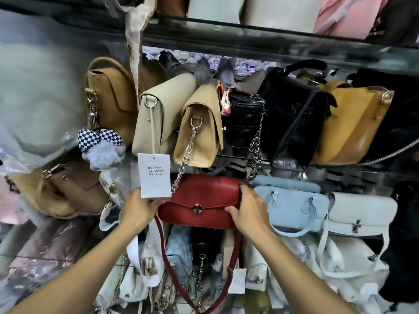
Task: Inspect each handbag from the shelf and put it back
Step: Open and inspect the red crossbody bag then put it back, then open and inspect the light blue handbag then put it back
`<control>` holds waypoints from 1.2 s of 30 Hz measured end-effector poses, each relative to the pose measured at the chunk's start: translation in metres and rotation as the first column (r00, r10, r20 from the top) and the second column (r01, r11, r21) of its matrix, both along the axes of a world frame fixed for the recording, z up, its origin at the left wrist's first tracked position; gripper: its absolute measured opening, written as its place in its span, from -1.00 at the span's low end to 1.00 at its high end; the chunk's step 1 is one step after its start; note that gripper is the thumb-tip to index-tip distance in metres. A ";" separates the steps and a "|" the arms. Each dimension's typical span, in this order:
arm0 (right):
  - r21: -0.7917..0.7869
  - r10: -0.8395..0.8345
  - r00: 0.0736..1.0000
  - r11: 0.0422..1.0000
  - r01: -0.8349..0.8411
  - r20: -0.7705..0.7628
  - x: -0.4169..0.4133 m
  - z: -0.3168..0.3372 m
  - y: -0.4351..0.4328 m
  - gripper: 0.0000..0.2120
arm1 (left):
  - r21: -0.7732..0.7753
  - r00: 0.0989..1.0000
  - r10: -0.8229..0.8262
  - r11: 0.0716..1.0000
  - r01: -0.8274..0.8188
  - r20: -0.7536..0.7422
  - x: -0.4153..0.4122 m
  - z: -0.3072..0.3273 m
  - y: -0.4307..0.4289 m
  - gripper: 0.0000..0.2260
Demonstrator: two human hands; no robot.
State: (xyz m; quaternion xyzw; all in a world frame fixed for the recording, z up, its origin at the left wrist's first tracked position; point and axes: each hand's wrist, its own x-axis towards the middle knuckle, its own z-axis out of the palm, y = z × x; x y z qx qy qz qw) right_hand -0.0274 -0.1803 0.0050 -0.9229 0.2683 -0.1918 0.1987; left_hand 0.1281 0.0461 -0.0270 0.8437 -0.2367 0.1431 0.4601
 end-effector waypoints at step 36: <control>-0.227 -0.118 0.980 0.971 0.081 -0.157 -0.001 -0.012 -0.004 -0.45 | 0.334 0.994 0.098 0.939 -0.079 -0.039 -0.012 -0.007 -0.025 -0.74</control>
